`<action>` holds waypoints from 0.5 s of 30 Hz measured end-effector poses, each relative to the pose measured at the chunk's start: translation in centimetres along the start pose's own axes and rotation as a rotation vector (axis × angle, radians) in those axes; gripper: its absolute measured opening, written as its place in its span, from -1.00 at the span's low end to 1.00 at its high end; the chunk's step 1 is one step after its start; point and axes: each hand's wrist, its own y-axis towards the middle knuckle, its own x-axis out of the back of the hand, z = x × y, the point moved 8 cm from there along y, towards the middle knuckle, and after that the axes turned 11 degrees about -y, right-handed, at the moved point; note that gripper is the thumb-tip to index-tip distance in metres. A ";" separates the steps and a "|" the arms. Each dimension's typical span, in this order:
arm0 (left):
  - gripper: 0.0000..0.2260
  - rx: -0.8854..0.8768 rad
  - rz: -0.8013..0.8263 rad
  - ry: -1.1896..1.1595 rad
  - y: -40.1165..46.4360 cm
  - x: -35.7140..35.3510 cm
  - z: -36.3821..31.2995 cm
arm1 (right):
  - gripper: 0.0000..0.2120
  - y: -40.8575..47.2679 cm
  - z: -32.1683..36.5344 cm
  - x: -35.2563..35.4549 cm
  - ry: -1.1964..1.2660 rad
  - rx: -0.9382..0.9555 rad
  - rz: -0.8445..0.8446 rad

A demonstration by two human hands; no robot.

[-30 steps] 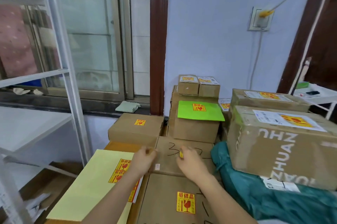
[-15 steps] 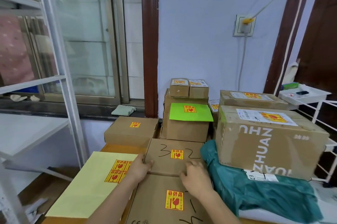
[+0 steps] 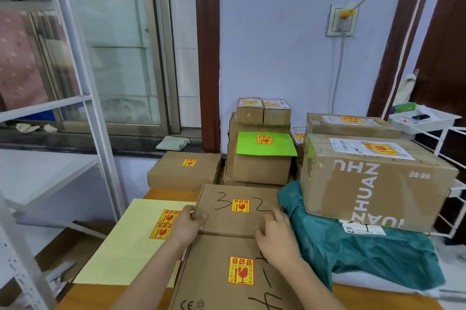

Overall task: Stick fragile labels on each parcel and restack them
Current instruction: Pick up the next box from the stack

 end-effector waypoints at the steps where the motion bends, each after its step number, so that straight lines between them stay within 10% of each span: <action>1: -0.56 0.000 -0.018 0.006 0.0 0.1 0.0 | -0.61 -0.1 -0.2 0.0 0.015 -0.020 0.003; 15: -0.71 -0.018 -0.133 -0.081 -0.7 0.6 0.3 | -0.66 -0.2 -1.1 0.4 0.217 -0.171 0.056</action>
